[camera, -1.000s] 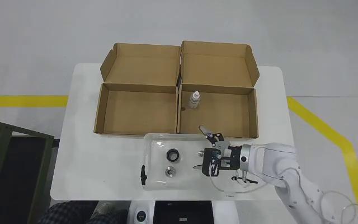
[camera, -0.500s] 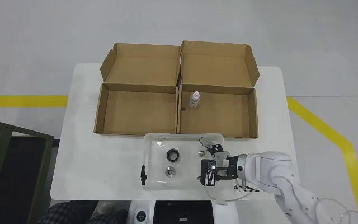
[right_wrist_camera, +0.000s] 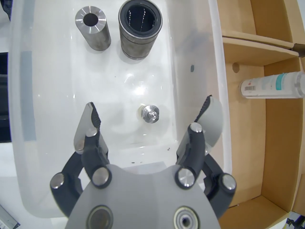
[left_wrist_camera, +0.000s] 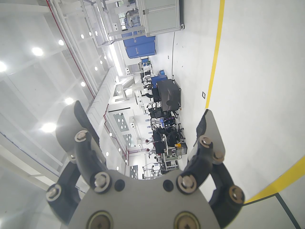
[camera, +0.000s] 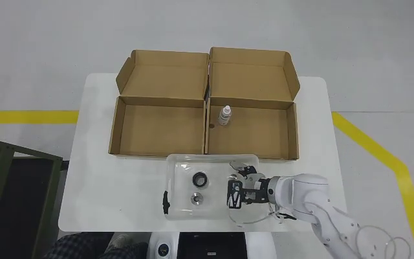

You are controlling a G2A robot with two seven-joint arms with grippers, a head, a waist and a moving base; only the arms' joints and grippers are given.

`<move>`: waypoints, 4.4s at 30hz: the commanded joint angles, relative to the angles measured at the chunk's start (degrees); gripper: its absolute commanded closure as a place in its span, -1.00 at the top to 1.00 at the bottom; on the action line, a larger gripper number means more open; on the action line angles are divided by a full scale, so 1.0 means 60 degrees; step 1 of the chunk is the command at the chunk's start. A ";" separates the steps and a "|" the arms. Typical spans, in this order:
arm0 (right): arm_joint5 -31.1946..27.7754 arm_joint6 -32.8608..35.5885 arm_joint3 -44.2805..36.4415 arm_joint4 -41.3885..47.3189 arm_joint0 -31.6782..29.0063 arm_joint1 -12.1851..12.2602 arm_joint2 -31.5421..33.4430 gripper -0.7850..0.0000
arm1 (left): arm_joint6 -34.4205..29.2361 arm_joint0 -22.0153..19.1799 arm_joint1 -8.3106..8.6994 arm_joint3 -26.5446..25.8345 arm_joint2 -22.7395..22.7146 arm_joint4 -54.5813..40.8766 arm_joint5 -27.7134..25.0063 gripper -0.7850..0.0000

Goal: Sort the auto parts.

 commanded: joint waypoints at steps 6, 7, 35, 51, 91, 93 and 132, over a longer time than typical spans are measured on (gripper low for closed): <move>0.0085 0.0757 0.0069 0.0078 0.0286 -0.0036 -0.0305 0.71 | 0.0000 0.0000 0.0000 0.0000 0.0000 0.0000 0.0000 1.00; 0.0110 0.0879 0.0064 0.0072 0.0321 -0.0043 -0.0364 0.68 | 0.0000 0.0000 0.0000 0.0000 0.0000 0.0000 0.0000 1.00; 0.0611 0.1851 0.0571 0.0022 0.1104 -0.0189 -0.1220 -0.69 | 0.0000 0.0000 0.0000 0.0000 0.0000 0.0000 0.0000 1.00; 0.0330 0.1343 -0.0029 0.1057 0.1001 -0.0115 -0.0883 -1.00 | 0.0000 0.0000 0.0000 0.0000 0.0000 0.0000 0.0000 1.00; 0.1535 -0.7442 0.0372 0.2604 0.1327 -0.0168 0.1656 -1.00 | 0.0000 0.0000 0.0000 0.0000 0.0000 0.0000 0.0000 1.00; 0.1574 -0.7553 0.0310 0.2623 0.1277 -0.0165 0.1774 -1.00 | 0.0000 0.0000 0.0000 0.0000 0.0000 0.0000 0.0000 1.00; 0.1103 -0.4408 0.1962 0.2702 0.2117 -0.0263 0.1059 -1.00 | 0.0000 0.0000 0.0000 0.0000 0.0000 0.0000 0.0000 1.00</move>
